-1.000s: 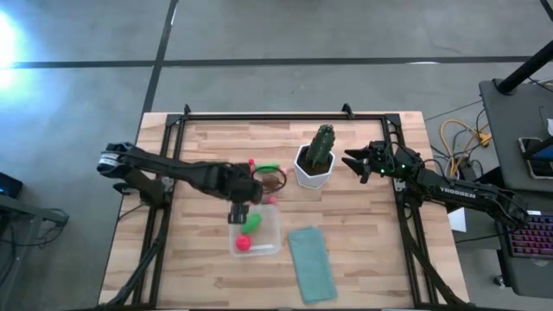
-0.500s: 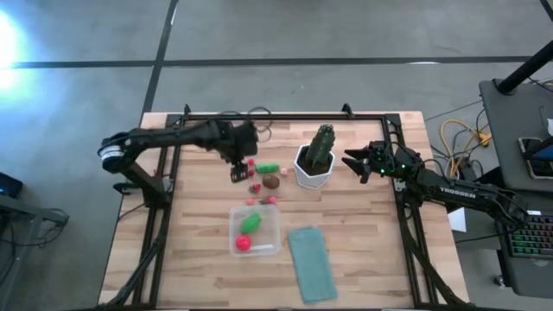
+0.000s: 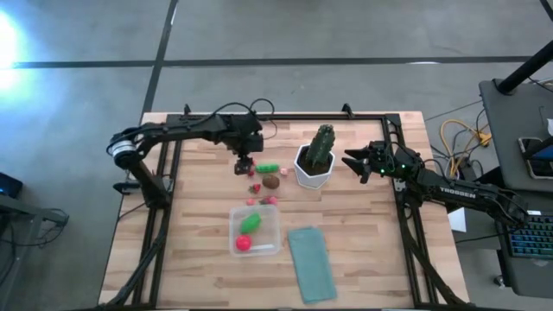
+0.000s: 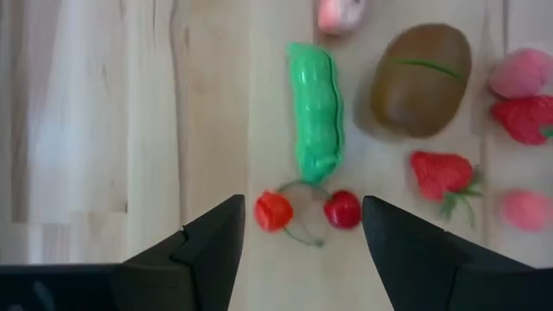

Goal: Pick and placing Produce into tupperware
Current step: Put the red cherry into the transparent bin

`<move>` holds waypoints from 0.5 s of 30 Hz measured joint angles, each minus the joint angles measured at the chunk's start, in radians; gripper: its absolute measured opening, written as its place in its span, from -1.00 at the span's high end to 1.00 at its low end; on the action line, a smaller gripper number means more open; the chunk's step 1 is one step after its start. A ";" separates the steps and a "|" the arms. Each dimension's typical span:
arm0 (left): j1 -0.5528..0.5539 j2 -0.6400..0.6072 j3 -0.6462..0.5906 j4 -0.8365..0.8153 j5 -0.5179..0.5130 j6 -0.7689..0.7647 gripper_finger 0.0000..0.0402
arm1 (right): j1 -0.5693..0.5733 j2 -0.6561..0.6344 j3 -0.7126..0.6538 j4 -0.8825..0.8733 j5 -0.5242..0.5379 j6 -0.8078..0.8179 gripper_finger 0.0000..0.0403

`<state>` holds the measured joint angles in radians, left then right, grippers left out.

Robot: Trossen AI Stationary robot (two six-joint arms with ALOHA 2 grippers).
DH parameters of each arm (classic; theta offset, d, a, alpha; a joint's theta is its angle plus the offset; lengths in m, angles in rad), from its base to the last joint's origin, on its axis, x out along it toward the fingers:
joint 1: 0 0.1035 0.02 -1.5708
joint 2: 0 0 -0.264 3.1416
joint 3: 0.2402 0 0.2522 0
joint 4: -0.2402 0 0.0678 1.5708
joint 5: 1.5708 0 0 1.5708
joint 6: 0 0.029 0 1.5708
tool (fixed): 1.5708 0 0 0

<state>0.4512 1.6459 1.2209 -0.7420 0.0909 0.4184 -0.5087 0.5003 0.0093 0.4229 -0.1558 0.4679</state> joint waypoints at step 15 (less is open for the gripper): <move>0.037 0.148 -0.007 -0.007 0.009 -0.074 -0.09 | 0.000 0.000 0.000 0.000 0.000 0.000 -0.16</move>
<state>0.4877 1.7943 1.2141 -0.7490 0.1002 0.3443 -0.5084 0.5007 0.0093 0.4229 -0.1558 0.4679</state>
